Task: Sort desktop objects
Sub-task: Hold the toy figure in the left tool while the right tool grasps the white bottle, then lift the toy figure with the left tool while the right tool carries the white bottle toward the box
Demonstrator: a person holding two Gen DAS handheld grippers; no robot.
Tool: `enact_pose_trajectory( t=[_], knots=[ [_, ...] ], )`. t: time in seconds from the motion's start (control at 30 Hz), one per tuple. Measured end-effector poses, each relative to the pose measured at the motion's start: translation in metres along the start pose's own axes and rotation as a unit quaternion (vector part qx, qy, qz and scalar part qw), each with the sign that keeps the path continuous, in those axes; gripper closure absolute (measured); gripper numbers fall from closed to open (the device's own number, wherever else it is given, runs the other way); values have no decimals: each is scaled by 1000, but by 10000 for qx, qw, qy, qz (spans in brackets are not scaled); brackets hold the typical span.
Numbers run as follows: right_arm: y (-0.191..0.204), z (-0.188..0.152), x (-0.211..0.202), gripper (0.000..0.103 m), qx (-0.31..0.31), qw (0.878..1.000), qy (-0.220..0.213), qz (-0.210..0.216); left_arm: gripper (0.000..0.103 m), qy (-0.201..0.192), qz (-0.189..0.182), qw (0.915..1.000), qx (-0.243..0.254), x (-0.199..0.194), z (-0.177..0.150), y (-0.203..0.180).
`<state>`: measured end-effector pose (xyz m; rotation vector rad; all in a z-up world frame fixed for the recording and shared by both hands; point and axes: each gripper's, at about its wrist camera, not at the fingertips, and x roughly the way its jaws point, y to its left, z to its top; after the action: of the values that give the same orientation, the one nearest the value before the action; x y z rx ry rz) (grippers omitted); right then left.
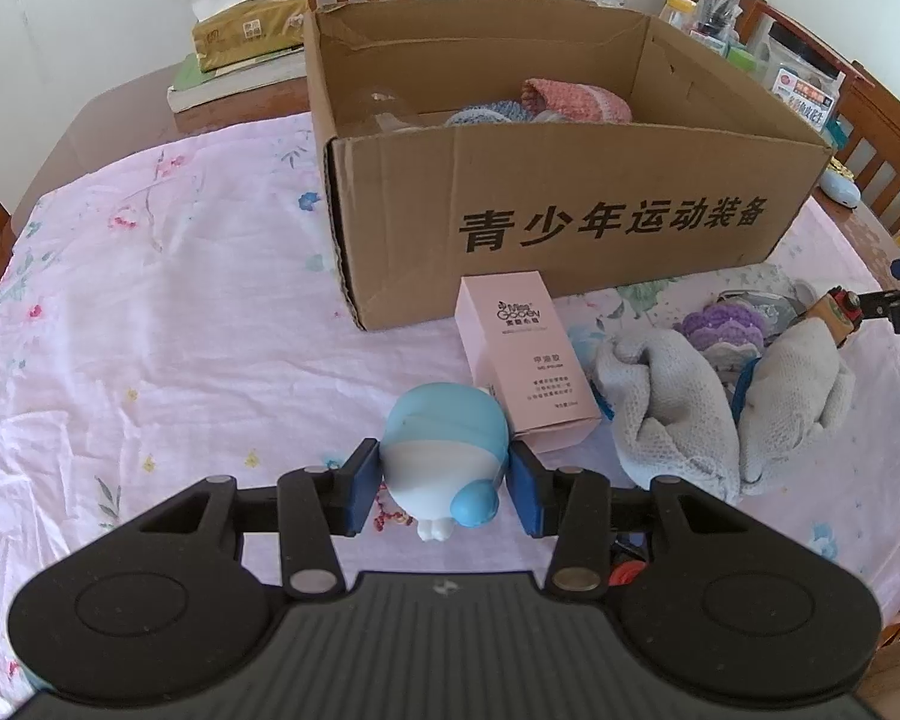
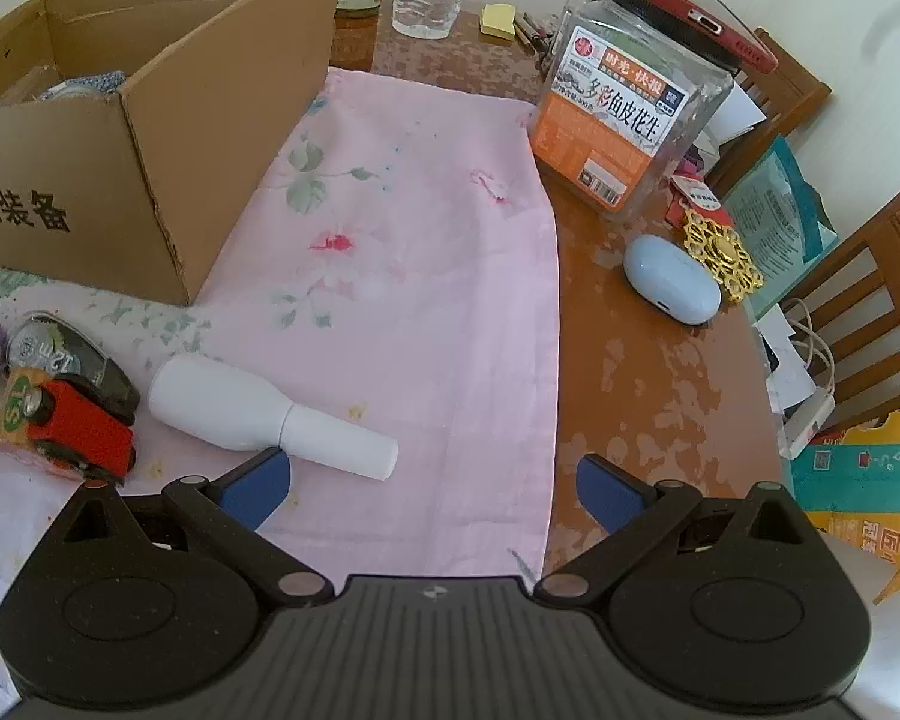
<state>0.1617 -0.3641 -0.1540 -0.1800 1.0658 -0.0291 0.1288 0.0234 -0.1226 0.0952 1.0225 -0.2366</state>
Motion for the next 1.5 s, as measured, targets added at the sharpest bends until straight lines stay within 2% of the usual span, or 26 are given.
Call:
enact_pose_trajectory(
  t=[0.13, 0.23, 0.4, 0.63, 0.93, 1.13, 1.5],
  knots=[
    [0, -3, -9, 0, 208, 9990, -43, 384, 59, 13, -12, 10000, 12, 1, 0, 0],
    [-3, -3, -11, 0, 666, 9939, -61, 878, 59, 28, -36, 10000, 27, 2, 2, -1],
    [1, 6, -4, 0, 1099, 9874, -7, 1137, 59, 42, -76, 9999, 57, 2, 2, -1],
    [15, 22, 4, 0, 963, 9886, 79, 1153, 59, 61, -113, 9999, 30, 4, 1, 0],
    [21, 25, 13, 0, 713, 9921, 290, 992, 59, 50, -157, 9999, 41, 3, 1, 1],
    [23, 26, 12, 5, 665, 9915, 299, 1075, 60, 28, -168, 9998, 69, 0, 2, 0],
    [20, 35, -18, 5, 426, 9922, 33, 1168, 61, -200, -227, 9994, 138, -20, 10, -4]
  ],
)
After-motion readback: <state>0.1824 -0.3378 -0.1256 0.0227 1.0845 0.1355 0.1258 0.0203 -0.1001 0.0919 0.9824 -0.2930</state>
